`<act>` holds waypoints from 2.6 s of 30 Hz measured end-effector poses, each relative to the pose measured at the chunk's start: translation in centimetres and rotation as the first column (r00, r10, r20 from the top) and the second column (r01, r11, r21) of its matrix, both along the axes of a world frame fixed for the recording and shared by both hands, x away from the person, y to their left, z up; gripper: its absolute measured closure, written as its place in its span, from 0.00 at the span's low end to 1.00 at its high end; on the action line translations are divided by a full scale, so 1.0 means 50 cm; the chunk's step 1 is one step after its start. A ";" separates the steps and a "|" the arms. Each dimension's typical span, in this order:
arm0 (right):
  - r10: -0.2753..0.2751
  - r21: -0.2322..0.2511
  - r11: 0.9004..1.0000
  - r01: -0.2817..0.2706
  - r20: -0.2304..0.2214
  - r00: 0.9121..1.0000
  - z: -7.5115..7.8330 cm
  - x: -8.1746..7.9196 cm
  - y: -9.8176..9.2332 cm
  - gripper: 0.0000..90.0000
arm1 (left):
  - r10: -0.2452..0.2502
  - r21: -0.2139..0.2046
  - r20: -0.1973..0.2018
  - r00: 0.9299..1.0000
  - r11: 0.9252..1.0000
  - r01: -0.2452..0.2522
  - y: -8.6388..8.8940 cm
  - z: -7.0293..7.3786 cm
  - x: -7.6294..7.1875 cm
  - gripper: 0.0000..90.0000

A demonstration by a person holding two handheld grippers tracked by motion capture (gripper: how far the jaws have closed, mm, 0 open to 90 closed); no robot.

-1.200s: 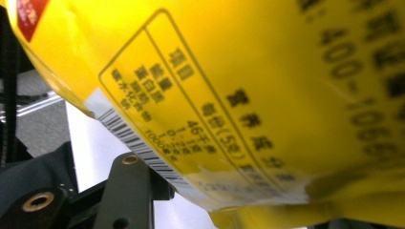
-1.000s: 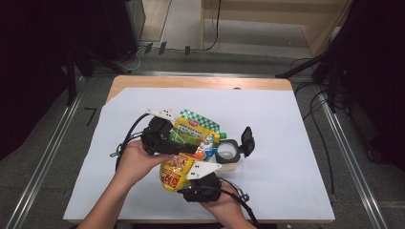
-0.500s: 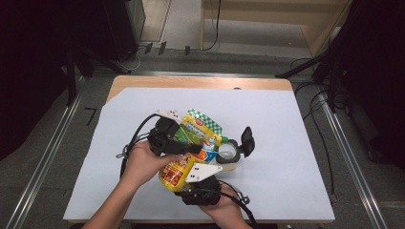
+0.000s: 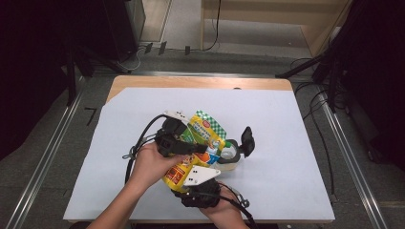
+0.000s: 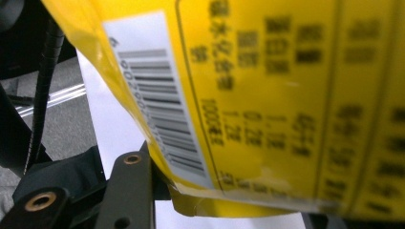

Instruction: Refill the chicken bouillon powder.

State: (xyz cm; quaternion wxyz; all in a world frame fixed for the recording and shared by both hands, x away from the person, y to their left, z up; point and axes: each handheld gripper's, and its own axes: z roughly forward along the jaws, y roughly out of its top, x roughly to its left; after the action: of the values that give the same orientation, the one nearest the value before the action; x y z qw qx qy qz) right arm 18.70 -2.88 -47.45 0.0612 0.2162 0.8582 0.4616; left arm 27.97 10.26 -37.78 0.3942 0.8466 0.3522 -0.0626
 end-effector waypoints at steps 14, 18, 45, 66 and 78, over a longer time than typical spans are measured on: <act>-0.022 0.042 0.999 0.025 -0.068 0.997 -0.002 0.006 -0.009 0.66 | 0.004 0.036 -0.004 1.000 0.999 -0.004 -0.024 -0.009 -0.004 0.73; 0.001 0.068 0.998 0.005 -0.091 0.996 0.000 0.006 -0.010 0.66 | -0.003 0.034 -0.022 1.000 0.999 0.004 -0.021 -0.009 -0.001 0.70; 0.016 0.076 0.997 -0.008 -0.104 0.994 0.000 0.007 -0.010 0.65 | -0.026 0.081 -0.074 0.997 0.996 0.032 -0.038 -0.019 0.011 0.64; 0.038 0.096 0.995 -0.026 -0.121 0.992 0.034 0.029 -0.010 0.65 | 0.019 0.116 -0.188 0.982 0.993 0.003 -0.047 0.018 0.054 0.75; 0.009 0.062 0.998 -0.004 -0.092 0.996 0.018 0.031 0.003 0.69 | 0.035 0.135 -0.176 0.984 0.991 -0.011 -0.054 0.017 0.051 0.79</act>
State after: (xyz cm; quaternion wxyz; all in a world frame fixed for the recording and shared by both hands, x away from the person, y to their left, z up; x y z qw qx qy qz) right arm 20.26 -2.74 -46.54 0.0136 0.2362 0.8461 0.4776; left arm 30.51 7.54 -36.94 0.3041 0.8580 0.3990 -0.1099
